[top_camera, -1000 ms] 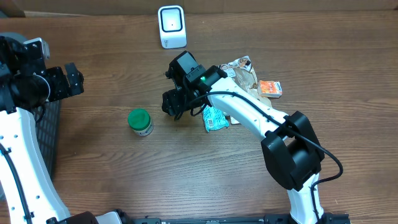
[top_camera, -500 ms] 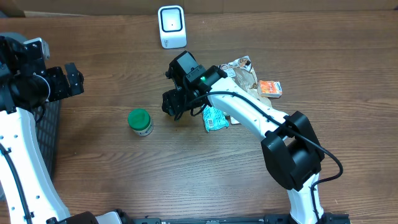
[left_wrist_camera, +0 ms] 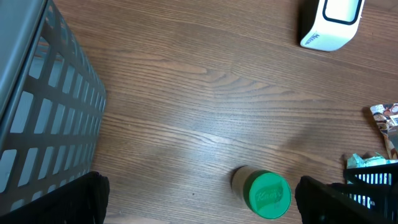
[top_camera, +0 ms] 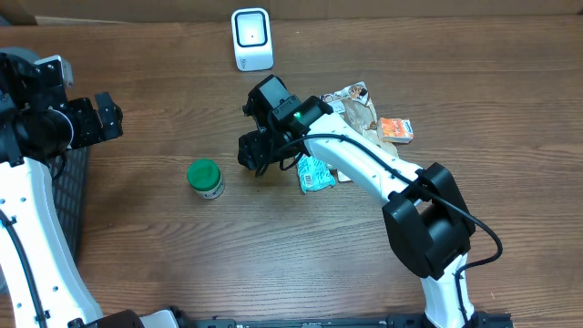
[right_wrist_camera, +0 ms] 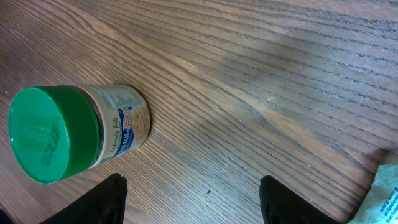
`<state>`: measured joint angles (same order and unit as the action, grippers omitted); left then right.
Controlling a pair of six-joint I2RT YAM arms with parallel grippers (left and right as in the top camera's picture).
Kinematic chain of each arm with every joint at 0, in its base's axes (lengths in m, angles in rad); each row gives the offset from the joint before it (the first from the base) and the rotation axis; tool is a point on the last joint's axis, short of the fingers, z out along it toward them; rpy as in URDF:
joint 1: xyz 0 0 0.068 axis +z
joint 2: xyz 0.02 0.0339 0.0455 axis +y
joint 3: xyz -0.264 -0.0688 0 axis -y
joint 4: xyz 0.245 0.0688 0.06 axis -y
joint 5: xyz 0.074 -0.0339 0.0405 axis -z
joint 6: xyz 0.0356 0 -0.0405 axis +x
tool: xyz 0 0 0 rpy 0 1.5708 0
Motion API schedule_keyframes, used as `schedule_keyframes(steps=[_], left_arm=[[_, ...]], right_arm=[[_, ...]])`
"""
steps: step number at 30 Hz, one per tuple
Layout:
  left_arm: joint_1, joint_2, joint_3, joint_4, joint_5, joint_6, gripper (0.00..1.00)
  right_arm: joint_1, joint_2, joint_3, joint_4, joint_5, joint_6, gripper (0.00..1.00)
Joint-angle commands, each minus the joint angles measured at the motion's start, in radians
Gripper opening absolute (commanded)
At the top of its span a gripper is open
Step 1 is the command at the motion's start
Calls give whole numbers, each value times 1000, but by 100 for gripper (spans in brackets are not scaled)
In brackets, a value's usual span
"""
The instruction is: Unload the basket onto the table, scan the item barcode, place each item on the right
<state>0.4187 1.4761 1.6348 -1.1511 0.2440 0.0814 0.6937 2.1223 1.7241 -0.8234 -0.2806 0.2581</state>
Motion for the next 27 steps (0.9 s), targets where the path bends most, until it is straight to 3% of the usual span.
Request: schedule_keyframes(steps=[1, 11, 18, 23, 26, 27], left_arm=[[-3, 5, 3, 3, 11, 12, 100], [-3, 5, 3, 3, 11, 12, 99], [-3, 5, 3, 3, 11, 12, 99], [-3, 5, 3, 3, 11, 12, 99], [-3, 5, 3, 3, 11, 12, 100], [-3, 5, 3, 3, 11, 12, 100]], right_arm=[[-3, -1, -4, 2, 11, -4, 66], [-3, -2, 0, -6, 10, -45, 66], [-3, -7, 155, -140, 58, -96, 70], [18, -6, 179, -85, 63, -119, 71], [60, 1, 179, -34, 98, -208, 76], [79, 4, 179, -22, 130, -249, 82]])
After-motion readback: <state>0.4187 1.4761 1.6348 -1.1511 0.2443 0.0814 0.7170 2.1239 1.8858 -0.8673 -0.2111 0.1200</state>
